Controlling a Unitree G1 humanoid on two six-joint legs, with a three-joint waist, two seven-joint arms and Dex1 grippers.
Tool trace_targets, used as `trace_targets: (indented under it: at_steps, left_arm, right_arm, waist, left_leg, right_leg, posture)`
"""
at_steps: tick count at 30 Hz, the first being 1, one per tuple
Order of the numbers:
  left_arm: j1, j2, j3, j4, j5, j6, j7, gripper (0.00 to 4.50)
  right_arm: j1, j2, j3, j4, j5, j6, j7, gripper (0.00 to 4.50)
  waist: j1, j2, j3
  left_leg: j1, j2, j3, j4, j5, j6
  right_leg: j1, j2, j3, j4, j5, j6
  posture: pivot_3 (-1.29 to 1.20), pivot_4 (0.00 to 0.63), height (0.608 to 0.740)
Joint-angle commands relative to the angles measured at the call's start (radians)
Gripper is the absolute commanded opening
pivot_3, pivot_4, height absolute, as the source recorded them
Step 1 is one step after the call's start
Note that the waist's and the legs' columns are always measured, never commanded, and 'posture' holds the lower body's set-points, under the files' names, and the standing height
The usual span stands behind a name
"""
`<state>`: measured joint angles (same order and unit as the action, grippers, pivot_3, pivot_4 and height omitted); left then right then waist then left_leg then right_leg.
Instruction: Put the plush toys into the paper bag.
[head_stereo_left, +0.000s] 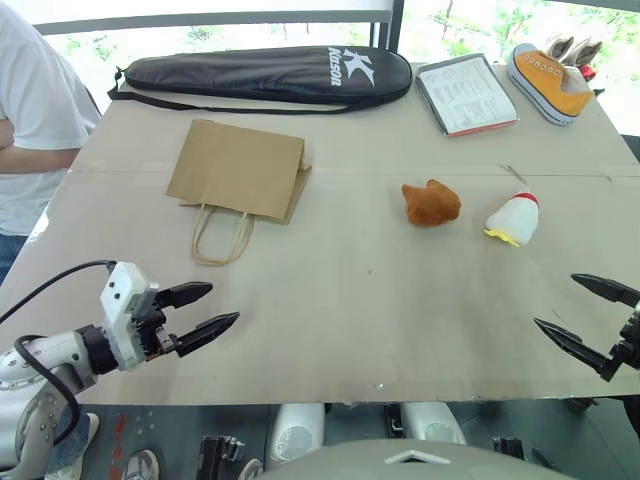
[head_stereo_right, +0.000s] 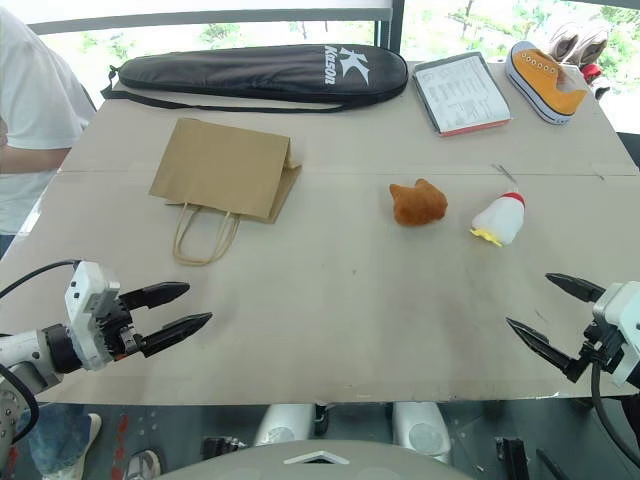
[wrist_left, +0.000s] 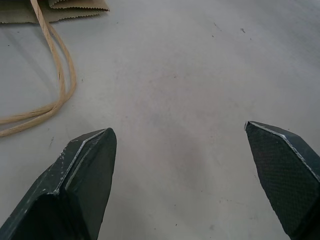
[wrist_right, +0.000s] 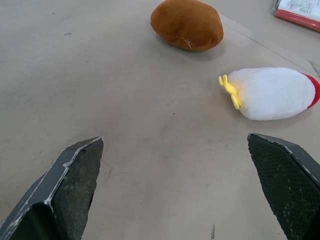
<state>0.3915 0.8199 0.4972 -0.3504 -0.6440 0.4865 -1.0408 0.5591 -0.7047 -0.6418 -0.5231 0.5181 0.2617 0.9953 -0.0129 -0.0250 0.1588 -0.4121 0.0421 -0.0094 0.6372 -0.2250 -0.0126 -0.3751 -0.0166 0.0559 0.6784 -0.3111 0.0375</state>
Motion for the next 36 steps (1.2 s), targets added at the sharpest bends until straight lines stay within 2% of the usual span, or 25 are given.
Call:
trace_targets:
  at_steps: [1,4,8,11,16,20,25,28,31,36]
  left_arm:
    - [-0.068,-0.001,0.017,0.031,0.003,-0.015,0.031,4.45]
    - [-0.198,0.017,-0.024,0.121,0.111,-0.049,0.133,4.45]
    - [-0.334,0.064,-0.113,0.188,0.183,0.006,0.174,4.45]
    - [-0.422,0.092,-0.202,0.25,0.287,-0.033,0.204,4.45]
    - [-0.561,0.122,-0.318,0.395,0.331,-0.085,0.082,4.45]
    - [-0.658,0.114,-0.392,0.474,0.359,-0.075,0.032,4.45]
    - [-0.702,0.096,-0.417,0.526,0.375,-0.075,0.033,4.45]
    - [-0.705,0.114,-0.402,0.537,0.332,-0.073,-0.049,3.82]
    - [-0.698,0.179,-0.393,0.564,0.31,-0.121,-0.194,3.82]
    - [-0.767,0.158,-0.431,0.661,0.361,-0.172,-0.185,3.82]
  right_arm:
    - [-0.026,0.008,0.015,-0.027,0.03,-0.012,-0.005,4.5]
    - [-0.058,0.02,0.069,-0.094,0.061,-0.003,-0.019,4.5]
    - [-0.066,-0.007,0.14,-0.194,0.101,0.051,-0.022,4.5]
    - [-0.091,-0.017,0.2,-0.256,0.122,0.088,-0.054,4.5]
    - [-0.126,-0.006,0.294,-0.304,0.102,0.108,-0.11,4.5]
    - [-0.123,-0.01,0.308,-0.3,0.087,0.101,-0.123,4.5]
    - [-0.107,-0.001,0.301,-0.325,0.096,0.103,-0.15,4.5]
    - [-0.071,0.006,0.295,-0.344,0.096,0.096,-0.156,4.5]
    - [-0.054,0.014,0.293,-0.347,0.09,0.086,-0.166,4.5]
    - [-0.066,0.017,0.31,-0.34,0.082,0.082,-0.176,4.5]
  waist:
    - [0.0,0.0,0.0]
    - [0.004,0.0,0.0]
    - [0.003,0.0,-0.001]
    - [0.001,-0.001,-0.001]
    - [-0.001,-0.002,-0.001]
    - [0.003,-0.002,-0.001]
    - [-0.002,-0.003,-0.002]
    - [-0.002,-0.003,-0.002]
    - [-0.001,-0.003,-0.002]
    - [0.001,-0.002,-0.002]
  left_leg:
    - [0.0,0.0,0.0,0.0,0.0,0.0]
    - [0.0,0.0,0.0,0.0,0.0,0.0]
    - [0.0,-0.001,0.001,0.0,0.0,0.0]
    - [-0.001,-0.001,-0.001,0.001,0.001,0.0]
    - [-0.002,-0.001,-0.001,0.0,0.0,0.001]
    - [-0.002,-0.002,0.0,0.001,0.001,0.0]
    - [-0.002,-0.002,0.0,0.001,0.001,0.0]
    - [-0.002,-0.001,0.0,0.001,0.001,0.0]
    - [-0.002,-0.001,-0.001,0.001,0.001,0.0]
    - [-0.002,-0.001,0.0,0.004,0.001,0.001]
  right_leg:
    - [0.0,0.0,0.0,0.0,0.0,0.0]
    - [0.0,0.001,-0.003,0.0,0.0,0.001]
    - [0.0,0.002,-0.003,0.001,0.001,0.001]
    - [0.0,0.004,-0.002,0.001,0.001,0.0]
    - [-0.001,0.005,-0.002,0.001,0.001,0.001]
    - [-0.001,0.006,-0.004,0.001,0.001,0.0]
    - [0.0,0.006,-0.003,0.002,0.001,0.001]
    - [0.0,0.007,-0.004,0.002,0.001,0.001]
    - [0.0,0.008,-0.005,0.002,0.001,0.0]
    - [0.0,0.008,-0.004,0.003,0.001,0.0]
  posture:
    - [0.0,0.15,0.74]
    - [0.0,0.15,0.74]
    - [0.0,0.15,0.74]
    - [0.0,0.15,0.74]
    - [0.0,0.15,0.74]
    - [0.0,0.15,0.74]
    - [0.0,0.15,0.74]
    - [0.0,0.15,0.74]
    - [0.0,0.15,0.74]
    - [0.0,0.15,0.74]
